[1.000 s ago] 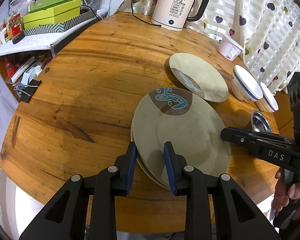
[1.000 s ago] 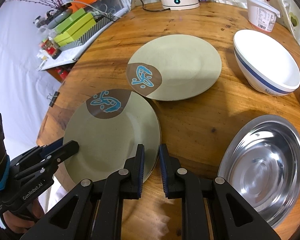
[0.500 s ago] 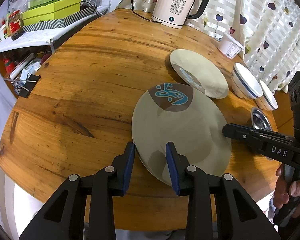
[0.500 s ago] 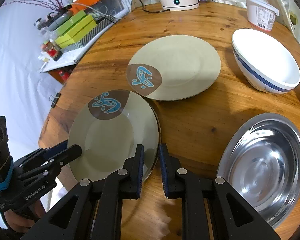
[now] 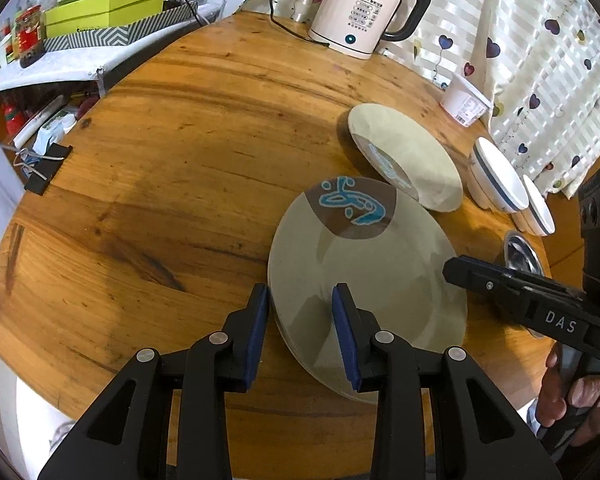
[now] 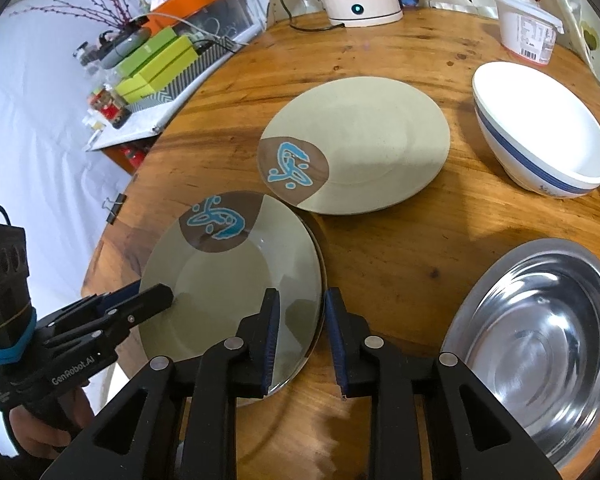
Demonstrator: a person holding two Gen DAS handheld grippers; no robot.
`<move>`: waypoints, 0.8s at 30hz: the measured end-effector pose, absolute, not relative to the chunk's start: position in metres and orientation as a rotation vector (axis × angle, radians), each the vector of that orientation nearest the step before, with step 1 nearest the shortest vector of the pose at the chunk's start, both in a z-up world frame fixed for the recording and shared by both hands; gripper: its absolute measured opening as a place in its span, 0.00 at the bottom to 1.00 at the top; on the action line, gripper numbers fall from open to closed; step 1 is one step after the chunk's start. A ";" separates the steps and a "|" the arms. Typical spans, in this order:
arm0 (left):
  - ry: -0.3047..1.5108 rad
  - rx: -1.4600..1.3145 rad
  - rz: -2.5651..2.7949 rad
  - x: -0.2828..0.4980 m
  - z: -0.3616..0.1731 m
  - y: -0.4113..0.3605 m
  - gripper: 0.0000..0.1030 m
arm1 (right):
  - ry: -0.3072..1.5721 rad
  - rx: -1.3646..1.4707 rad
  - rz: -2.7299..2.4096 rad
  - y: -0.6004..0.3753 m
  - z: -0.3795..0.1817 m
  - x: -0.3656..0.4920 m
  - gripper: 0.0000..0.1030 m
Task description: Organize plates and bowls
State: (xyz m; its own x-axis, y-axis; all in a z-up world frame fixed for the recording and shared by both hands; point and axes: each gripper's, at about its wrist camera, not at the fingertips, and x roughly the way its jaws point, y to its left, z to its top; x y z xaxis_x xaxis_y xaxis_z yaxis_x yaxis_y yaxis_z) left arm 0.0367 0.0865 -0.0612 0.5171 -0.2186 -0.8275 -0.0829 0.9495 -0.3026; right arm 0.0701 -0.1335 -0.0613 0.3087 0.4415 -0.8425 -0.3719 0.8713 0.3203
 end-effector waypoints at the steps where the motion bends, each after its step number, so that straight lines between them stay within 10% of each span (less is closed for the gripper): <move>1: 1.029 -0.322 -0.083 0.037 -0.061 0.086 0.33 | 1.136 0.067 0.536 -0.133 -0.061 0.071 0.23; 24: 1.017 -0.280 -0.085 0.032 -0.055 0.085 0.38 | 1.116 0.025 0.529 -0.132 -0.053 0.069 0.26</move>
